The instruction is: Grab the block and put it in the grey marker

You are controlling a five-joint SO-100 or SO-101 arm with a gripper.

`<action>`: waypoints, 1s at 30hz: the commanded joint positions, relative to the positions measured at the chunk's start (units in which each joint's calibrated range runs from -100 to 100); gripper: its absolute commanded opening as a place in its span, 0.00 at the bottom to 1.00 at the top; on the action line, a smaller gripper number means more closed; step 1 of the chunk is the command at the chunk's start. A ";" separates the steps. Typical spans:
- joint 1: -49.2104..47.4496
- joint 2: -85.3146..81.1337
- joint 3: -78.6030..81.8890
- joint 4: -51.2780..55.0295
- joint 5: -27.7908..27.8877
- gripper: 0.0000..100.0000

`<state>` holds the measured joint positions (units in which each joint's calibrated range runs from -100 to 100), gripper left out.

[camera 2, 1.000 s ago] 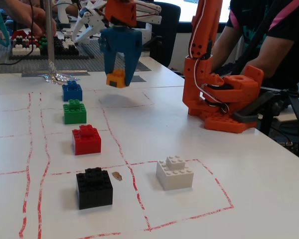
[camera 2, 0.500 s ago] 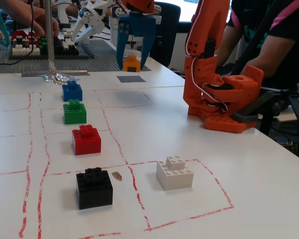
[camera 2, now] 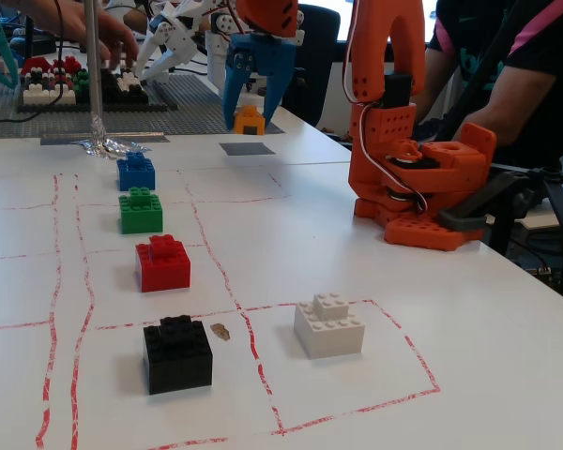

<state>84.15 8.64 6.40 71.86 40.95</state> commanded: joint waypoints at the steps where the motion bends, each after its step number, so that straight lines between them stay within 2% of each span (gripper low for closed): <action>1: 3.24 -1.61 -5.95 -3.54 1.76 0.00; 15: 6.06 5.02 -5.40 -13.99 4.00 0.00; 21: 6.68 5.28 -4.86 -14.40 4.00 0.01; 22: 6.68 5.28 -4.86 -14.48 3.96 0.03; 25: 6.94 5.45 -4.86 -14.48 3.17 0.19; 30: 6.94 4.68 -5.04 -14.48 2.74 0.26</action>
<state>89.83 17.83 6.22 58.44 44.27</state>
